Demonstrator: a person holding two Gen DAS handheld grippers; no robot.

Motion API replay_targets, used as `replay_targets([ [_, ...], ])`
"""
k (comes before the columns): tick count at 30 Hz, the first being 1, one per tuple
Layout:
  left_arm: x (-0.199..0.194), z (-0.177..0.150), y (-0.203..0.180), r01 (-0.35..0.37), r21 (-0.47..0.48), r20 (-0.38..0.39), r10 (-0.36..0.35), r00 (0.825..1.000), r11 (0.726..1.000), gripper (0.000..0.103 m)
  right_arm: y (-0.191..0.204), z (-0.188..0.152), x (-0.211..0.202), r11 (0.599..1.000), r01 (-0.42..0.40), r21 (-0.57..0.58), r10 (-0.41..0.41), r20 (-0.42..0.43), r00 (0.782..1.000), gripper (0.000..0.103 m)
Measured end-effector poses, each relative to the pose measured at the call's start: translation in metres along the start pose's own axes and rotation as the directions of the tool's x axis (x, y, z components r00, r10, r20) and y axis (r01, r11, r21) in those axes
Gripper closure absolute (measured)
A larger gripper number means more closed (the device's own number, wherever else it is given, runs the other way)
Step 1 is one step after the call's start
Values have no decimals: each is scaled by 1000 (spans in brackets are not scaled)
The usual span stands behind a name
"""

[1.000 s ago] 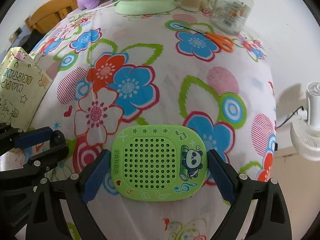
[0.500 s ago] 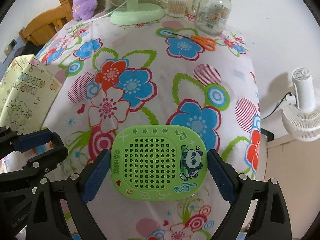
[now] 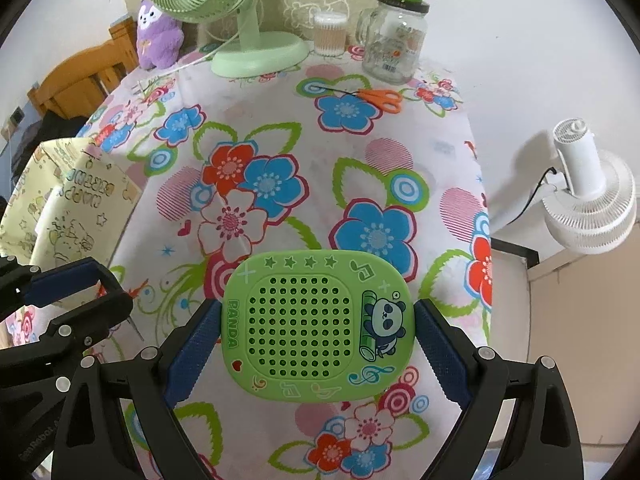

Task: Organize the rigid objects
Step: 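Lift and carry the key with the left tool while the right tool carries the speaker toward the box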

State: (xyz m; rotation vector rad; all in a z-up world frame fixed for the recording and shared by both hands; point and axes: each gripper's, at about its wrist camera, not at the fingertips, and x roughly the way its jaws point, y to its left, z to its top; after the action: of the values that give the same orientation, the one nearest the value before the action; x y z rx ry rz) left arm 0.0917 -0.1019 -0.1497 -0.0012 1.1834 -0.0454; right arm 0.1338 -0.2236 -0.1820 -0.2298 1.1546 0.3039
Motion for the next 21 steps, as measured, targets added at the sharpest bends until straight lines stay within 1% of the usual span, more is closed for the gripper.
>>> replay_targets([
  [12,-32,5,-2,11,41,54,-14,998,999,72,0,4,-34,998,18,57,-20,31,999,8],
  [21,-59,8,4,15,53,104,-21,994,998,72,9,10,-63,997,22,79,-29,78,997,8],
])
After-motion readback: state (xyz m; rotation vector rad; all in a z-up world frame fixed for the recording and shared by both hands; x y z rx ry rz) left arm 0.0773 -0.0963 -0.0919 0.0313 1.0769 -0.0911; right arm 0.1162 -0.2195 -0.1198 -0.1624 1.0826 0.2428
